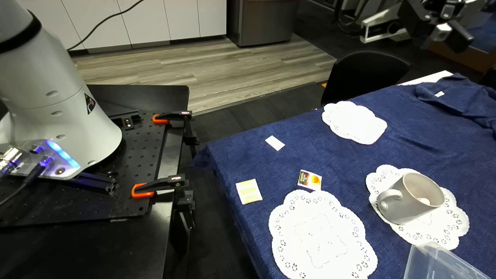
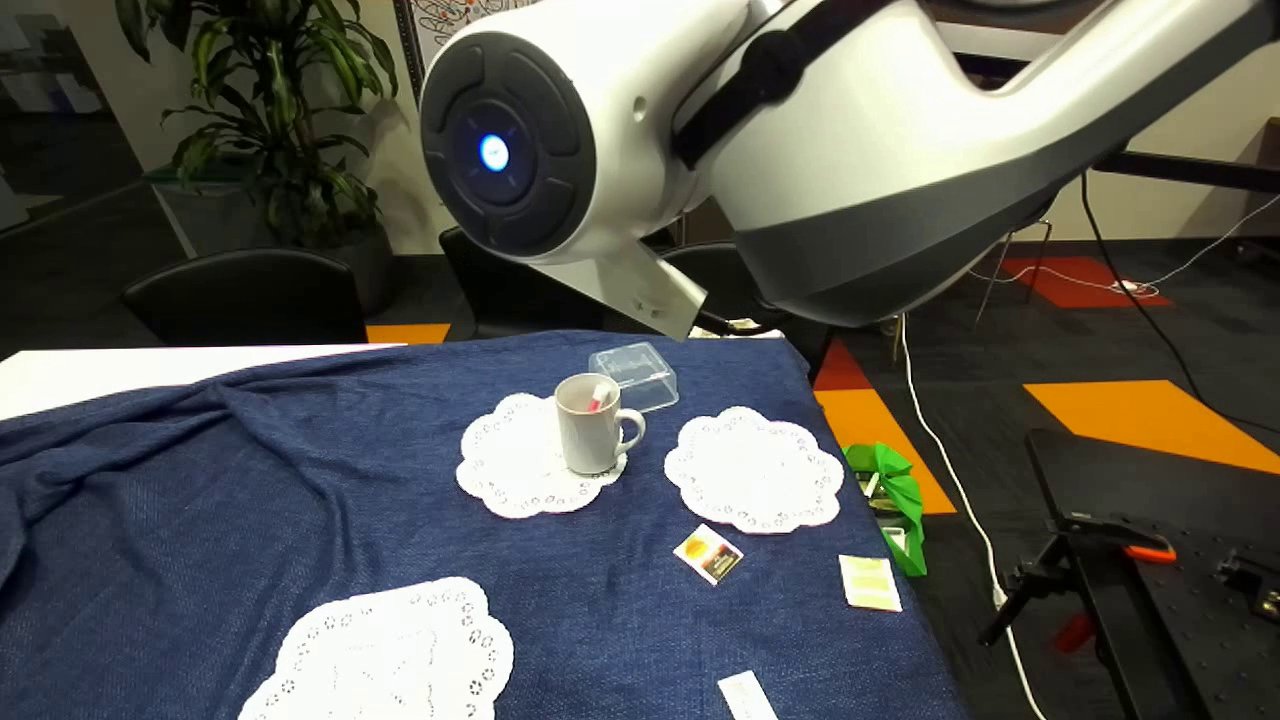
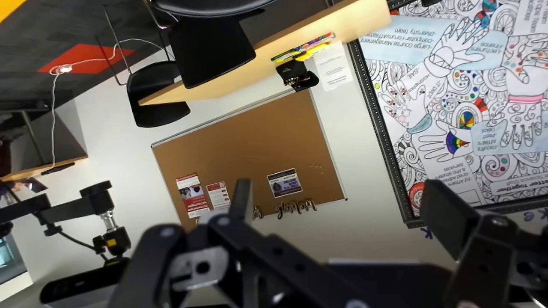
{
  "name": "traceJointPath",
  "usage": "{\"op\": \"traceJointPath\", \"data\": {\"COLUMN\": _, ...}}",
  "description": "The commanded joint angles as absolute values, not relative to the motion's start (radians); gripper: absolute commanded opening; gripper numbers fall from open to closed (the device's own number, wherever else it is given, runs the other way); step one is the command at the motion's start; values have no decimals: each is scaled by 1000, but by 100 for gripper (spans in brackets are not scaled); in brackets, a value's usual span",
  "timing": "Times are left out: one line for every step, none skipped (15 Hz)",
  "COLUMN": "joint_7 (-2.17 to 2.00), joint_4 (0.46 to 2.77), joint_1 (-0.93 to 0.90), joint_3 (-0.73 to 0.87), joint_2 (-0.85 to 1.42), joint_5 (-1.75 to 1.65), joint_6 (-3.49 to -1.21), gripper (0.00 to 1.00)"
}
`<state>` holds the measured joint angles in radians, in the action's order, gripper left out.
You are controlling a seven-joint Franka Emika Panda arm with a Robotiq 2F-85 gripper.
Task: Place the marker in the mug
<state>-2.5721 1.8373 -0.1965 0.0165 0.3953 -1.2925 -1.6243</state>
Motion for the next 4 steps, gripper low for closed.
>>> {"op": "traceJointPath", "data": {"joint_7": -2576, "joint_4": 1844, "joint_1": -167, "joint_3": -19, "joint_2": 387, "joint_5": -1300, "joint_6": -1614, "gripper": 100}}
{"op": "traceJointPath", "data": {"joint_7": -2577, "joint_4": 1850, "joint_1": -166, "joint_3": -20, "joint_2": 383, "joint_5": -1300, "joint_6": -1614, "gripper": 100}}
{"op": "traceJointPath", "data": {"joint_7": -2577, "joint_4": 1852, "joint_1": -165, "joint_3": -20, "joint_2": 381, "joint_5": -1300, "joint_6": -1614, "gripper": 100}}
{"op": "traceJointPath", "data": {"joint_7": -2577, "joint_4": 1853, "joint_1": -165, "joint_3": -20, "joint_2": 381, "joint_5": -1300, "joint_6": -1614, "gripper": 100}}
